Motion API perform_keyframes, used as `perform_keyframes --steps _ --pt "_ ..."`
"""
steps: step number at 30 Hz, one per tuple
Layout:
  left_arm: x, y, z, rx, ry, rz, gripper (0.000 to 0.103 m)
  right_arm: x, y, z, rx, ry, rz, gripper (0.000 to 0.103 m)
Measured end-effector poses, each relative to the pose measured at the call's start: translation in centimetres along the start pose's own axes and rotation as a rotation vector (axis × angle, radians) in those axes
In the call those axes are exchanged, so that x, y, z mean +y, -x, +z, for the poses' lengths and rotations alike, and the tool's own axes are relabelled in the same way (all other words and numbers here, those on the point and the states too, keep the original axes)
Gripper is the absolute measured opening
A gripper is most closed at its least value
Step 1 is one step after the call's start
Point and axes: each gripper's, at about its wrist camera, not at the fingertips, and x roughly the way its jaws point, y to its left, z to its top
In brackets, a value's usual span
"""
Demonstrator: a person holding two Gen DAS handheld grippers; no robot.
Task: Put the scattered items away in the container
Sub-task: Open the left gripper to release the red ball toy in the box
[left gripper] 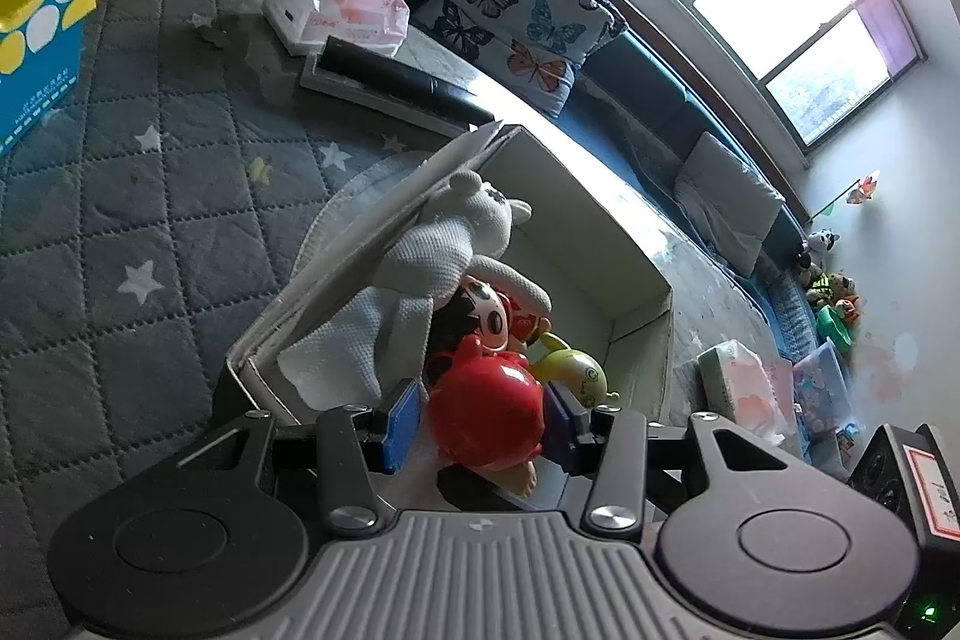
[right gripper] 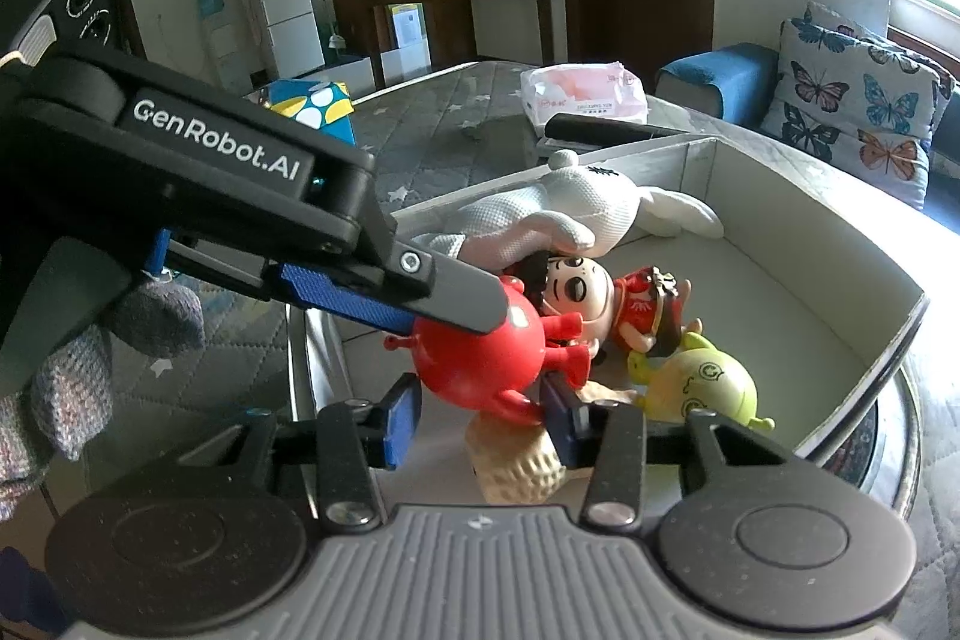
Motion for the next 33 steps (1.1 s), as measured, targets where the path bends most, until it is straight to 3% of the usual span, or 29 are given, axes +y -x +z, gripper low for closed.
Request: perform_keyframes --steps 24,26,33 --pt "-0.7 -0.1 -0.4 0.009 -0.101 0.084 0.046 0.0 0.5 -0.1 0.007 0.005 -0.012 0.051" --pt "-0.6 0.2 -0.4 0.001 -0.098 0.08 0.046 0.0 0.7 -0.2 0.002 0.003 -0.016 0.062" --pt "-0.6 1.1 -0.7 -0.039 -0.101 0.103 0.045 0.1 1.4 -0.4 -0.02 -0.008 -0.024 0.062"
